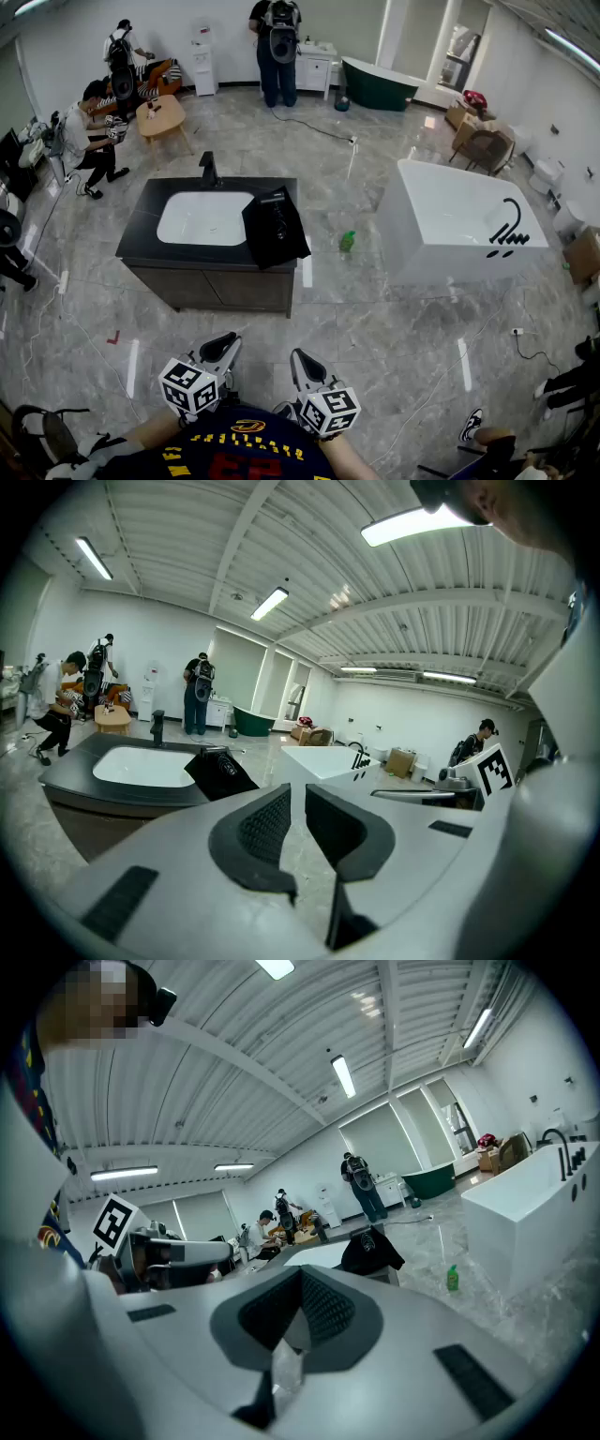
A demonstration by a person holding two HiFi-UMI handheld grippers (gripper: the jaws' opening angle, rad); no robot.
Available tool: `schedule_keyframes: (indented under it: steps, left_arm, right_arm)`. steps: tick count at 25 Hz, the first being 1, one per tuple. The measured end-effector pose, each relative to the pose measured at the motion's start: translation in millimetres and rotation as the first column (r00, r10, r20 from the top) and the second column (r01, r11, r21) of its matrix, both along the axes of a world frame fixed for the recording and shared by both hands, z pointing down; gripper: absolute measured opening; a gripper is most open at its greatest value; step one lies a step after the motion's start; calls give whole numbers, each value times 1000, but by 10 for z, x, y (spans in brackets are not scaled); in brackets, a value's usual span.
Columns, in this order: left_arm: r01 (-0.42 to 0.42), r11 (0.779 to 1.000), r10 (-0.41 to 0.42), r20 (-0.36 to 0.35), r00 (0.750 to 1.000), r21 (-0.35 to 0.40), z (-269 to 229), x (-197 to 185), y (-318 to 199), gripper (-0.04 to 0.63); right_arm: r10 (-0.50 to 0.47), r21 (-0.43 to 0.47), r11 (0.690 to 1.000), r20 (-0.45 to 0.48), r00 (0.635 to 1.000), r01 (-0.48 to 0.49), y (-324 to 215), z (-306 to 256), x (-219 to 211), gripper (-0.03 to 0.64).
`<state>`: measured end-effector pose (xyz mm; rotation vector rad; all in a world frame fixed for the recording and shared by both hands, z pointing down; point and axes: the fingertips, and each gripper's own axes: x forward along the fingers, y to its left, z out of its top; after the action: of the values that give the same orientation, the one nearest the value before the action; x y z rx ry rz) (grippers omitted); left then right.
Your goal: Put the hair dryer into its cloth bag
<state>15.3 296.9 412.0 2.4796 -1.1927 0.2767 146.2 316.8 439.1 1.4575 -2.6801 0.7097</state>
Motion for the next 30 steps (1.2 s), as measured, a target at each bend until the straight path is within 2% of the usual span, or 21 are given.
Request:
schedule_keyframes:
  steps: [5,13,17,22,30]
  left_arm:
    - [-19,1000,19,12,1000,-19,51,56,52,51]
    - [-108,993,112,80,991,-56,159,152,172,51]
    - [-132,989,137,88,987,-59,148,53,98,51]
    - [-152,987,155,61,986,-48,111,-261,-149,51]
    - [-140,989,138,-41,990,-52,-8,-1156,-773,51]
  right_arm:
    - [-3,-20,1000,35,999,3,106,13,-43,-9]
    - [37,-23,999,62,997,-36,163,118,-101,-9]
    - [71,-39,997,33,997,-70,106,181,-192,-9]
    - [105,-42,993,-18,994,-106,-135,185,-432,-9]
    - [163,-88,982,-64,985,-168,-601,104,-1193,-9]
